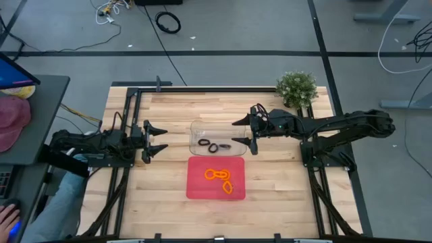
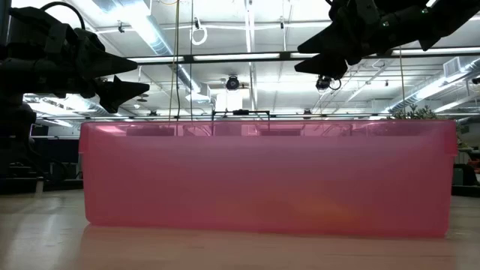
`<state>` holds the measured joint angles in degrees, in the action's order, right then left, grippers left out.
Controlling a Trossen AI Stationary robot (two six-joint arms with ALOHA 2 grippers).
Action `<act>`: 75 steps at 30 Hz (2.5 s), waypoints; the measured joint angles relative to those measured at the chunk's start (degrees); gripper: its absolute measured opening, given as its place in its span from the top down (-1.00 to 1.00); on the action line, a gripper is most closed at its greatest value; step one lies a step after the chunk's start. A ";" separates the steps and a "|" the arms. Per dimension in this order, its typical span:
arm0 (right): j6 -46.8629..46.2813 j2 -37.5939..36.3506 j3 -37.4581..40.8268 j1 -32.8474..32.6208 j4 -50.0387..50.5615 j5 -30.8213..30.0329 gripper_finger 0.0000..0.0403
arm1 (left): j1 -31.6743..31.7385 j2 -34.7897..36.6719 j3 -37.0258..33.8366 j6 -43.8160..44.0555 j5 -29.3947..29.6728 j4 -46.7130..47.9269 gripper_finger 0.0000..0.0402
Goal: Sort spring keychains
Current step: Put the black spring keychain into the transparent bin
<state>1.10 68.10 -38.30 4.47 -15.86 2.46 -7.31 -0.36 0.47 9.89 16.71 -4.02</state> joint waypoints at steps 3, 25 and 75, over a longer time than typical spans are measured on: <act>0.30 -0.80 0.00 0.00 0.11 -1.47 -0.74 | 0.00 0.00 0.00 0.00 0.00 0.01 -0.60; -4.28 -5.09 0.73 17.69 27.17 -16.85 -0.58 | 0.00 0.00 0.00 0.00 0.00 -0.03 -0.60; -1.65 -11.44 13.92 12.23 -17.52 11.62 1.00 | 0.00 0.00 0.04 0.00 -0.02 -0.06 -0.60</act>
<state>-0.55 56.65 -24.38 16.70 -33.38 14.08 -7.31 -0.36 0.51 9.89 16.69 -4.08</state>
